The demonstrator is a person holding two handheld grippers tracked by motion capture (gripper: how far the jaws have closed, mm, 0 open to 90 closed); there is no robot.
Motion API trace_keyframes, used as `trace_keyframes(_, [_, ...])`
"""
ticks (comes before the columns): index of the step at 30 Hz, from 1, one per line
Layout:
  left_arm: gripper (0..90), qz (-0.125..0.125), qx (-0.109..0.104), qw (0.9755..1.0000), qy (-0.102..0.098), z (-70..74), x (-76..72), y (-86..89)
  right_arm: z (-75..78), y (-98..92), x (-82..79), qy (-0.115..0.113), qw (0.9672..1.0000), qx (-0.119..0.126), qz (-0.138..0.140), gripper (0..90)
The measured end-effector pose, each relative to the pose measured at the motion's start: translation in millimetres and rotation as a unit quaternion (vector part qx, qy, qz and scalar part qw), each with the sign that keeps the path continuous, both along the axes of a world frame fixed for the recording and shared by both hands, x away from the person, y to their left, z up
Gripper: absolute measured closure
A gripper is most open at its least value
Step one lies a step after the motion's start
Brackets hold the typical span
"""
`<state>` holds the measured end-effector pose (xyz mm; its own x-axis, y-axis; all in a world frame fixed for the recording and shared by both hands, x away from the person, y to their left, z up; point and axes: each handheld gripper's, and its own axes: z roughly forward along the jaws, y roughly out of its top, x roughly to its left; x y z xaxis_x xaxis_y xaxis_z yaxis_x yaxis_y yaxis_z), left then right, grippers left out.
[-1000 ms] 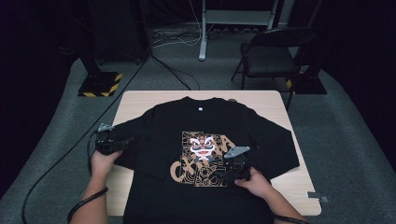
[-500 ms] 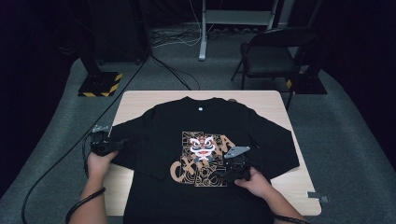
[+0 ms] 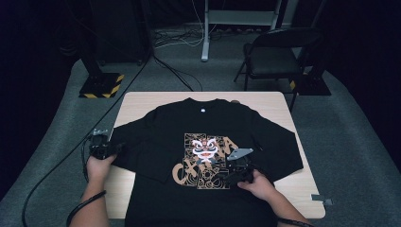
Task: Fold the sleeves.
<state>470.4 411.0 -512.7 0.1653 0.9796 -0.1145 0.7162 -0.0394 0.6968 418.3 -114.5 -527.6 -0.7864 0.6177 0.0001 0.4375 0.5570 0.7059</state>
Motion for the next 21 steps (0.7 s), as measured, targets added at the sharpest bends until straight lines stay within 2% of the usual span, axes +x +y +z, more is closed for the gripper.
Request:
trace_keyframes(8, [29.4,0.018,0.001,0.9998,0.013,-0.4,0.8,2.1,0.0,0.0,0.0,0.0,1.0,0.0,0.0,0.0])
trace_keyframes(21, [28.0,0.031,0.0,0.9994,0.015,-0.5,0.2,6.6,0.0,0.0,0.0,0.0,1.0,0.0,0.0,0.0])
